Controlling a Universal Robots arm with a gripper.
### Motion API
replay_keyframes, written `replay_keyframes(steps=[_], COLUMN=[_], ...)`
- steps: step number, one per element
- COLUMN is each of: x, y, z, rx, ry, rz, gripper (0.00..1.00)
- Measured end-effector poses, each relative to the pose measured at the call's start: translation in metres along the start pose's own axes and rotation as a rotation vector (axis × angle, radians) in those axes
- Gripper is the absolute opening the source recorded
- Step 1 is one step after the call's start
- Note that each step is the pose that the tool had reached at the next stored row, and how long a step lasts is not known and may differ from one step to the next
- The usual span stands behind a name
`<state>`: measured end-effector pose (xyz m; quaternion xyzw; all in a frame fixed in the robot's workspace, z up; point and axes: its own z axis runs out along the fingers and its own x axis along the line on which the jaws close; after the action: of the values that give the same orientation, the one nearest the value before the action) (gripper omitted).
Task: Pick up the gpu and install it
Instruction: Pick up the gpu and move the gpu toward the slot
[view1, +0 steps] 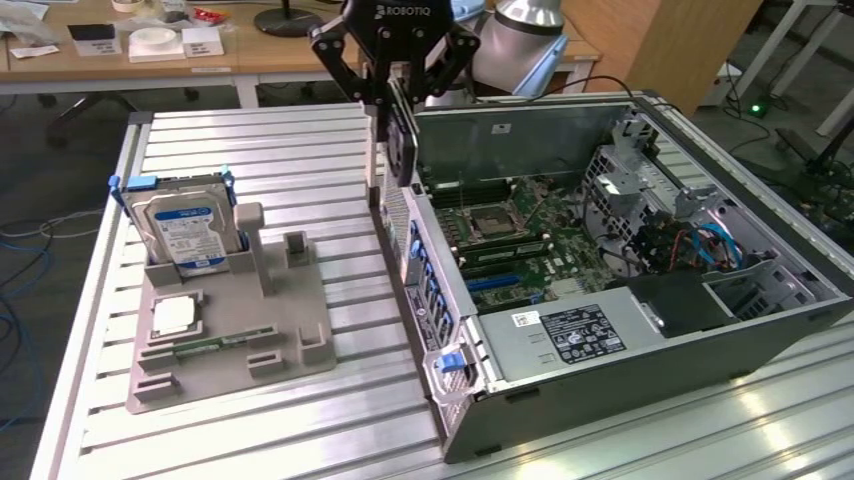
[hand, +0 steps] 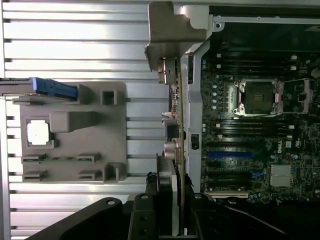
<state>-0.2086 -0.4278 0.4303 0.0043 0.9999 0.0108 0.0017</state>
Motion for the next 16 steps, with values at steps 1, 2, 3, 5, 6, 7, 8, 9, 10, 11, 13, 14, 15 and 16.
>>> replay_keyframes(steps=[1, 2, 3, 5, 6, 7, 8, 9, 10, 11, 13, 14, 15, 16], x=[-0.0006, -0.0011, -0.0017, -0.0029, -0.0033, -0.0038, -0.0042, -0.0048, -0.0052, -0.0057, -0.0064, -0.0067, -0.0070, -0.0074], y=[0.0000, 0.0000, 0.0000, 0.0000, 0.0000, 0.0000, 0.0000, 0.0001, 0.0000, 0.0000, 0.0001, 0.0001, 0.0001, 0.0001], z=[0.0000, 0.0000, 0.0000, 0.0000, 0.0001, 0.0000, 0.0000, 0.0001, 0.0001, 0.0000, 0.0001, 0.0001, 0.0002, 0.0002], rx=[-0.0001, 0.0000, -0.0001, 0.0000, -0.0001, 0.0000, 0.0000, -0.0001, 0.0000, 0.0000, 0.0000, -0.0001, -0.0001, -0.0001], ry=[0.0000, 0.0000, -0.0001, 0.0000, -0.0001, 0.0000, 0.0000, -0.0001, -0.0001, 0.0000, 0.0000, 0.0000, -0.0001, 0.0000], rz=[0.000, 0.000, 0.000, 0.000, 0.000, 0.000, 0.000, 0.000, 0.000, 0.000, 0.000, 0.000, 0.000, 0.000], gripper=[0.28, 0.28, 0.28, 0.28, 0.28, 0.28, 0.28, 0.28, 0.28, 0.28, 0.28, 0.28, 0.28, 0.28])
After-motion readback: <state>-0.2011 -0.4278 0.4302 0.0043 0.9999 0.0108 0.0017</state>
